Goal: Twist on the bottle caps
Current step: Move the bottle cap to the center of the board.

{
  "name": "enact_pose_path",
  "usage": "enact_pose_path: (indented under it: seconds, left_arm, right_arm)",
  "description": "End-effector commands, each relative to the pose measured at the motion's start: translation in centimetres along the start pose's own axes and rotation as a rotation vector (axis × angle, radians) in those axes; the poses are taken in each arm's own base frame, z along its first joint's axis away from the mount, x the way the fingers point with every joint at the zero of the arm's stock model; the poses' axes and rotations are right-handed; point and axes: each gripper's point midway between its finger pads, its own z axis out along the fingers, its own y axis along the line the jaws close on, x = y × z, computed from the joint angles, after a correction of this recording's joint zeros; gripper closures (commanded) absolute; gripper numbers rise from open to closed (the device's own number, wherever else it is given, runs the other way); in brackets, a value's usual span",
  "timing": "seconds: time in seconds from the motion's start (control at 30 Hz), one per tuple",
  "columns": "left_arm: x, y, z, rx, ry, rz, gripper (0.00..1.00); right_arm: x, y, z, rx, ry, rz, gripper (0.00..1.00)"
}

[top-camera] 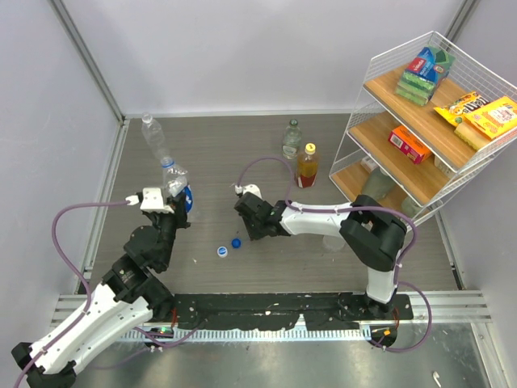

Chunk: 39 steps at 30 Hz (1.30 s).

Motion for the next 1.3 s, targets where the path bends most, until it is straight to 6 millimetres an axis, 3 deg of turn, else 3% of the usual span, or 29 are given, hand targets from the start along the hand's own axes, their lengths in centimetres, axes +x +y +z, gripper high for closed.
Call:
enact_pose_path:
  seconds: [0.0, 0.1, 0.3, 0.47, 0.73, 0.87, 1.13, 1.23, 1.27]
  left_arm:
    - [-0.6, -0.1, 0.3, -0.003, -0.020, -0.013, 1.00]
    - [-0.6, -0.2, 0.3, -0.002, -0.019, -0.014, 1.00]
    - [-0.8, -0.2, 0.2, 0.006, -0.025, -0.021, 1.00]
    - [-0.7, -0.2, 0.1, 0.005, -0.024, -0.020, 1.00]
    - [-0.8, -0.2, 0.1, 0.007, -0.025, -0.021, 1.00]
    - [-0.8, -0.2, 0.1, 0.007, -0.025, -0.022, 1.00]
    - [-0.7, -0.1, 0.0, 0.007, -0.021, -0.021, 1.00]
    - [-0.6, -0.1, 0.0, 0.005, -0.022, -0.021, 1.00]
    - [-0.7, -0.1, 0.0, 0.004, -0.023, -0.022, 1.00]
  right_arm:
    - [1.6, -3.4, -0.5, 0.132, 0.027, -0.002, 0.76]
    - [0.5, -2.5, -0.9, 0.088, 0.003, -0.027, 0.72]
    - [-1.3, 3.1, -3.0, -0.125, -0.080, -0.253, 0.58]
    - [-1.8, 5.8, -2.6, -0.080, -0.105, -0.453, 0.53]
    - [-1.9, 7.4, -2.2, -0.062, -0.109, -0.606, 0.41]
    - [-2.4, 6.7, -1.5, -0.004, -0.123, -0.598, 0.40]
    - [-1.7, 6.8, 0.5, -0.024, -0.074, -0.515, 0.44]
    - [-1.3, 6.5, 0.8, -0.061, -0.052, -0.460, 0.52]
    - [-1.3, 6.6, 0.6, -0.076, -0.049, -0.439, 0.61]
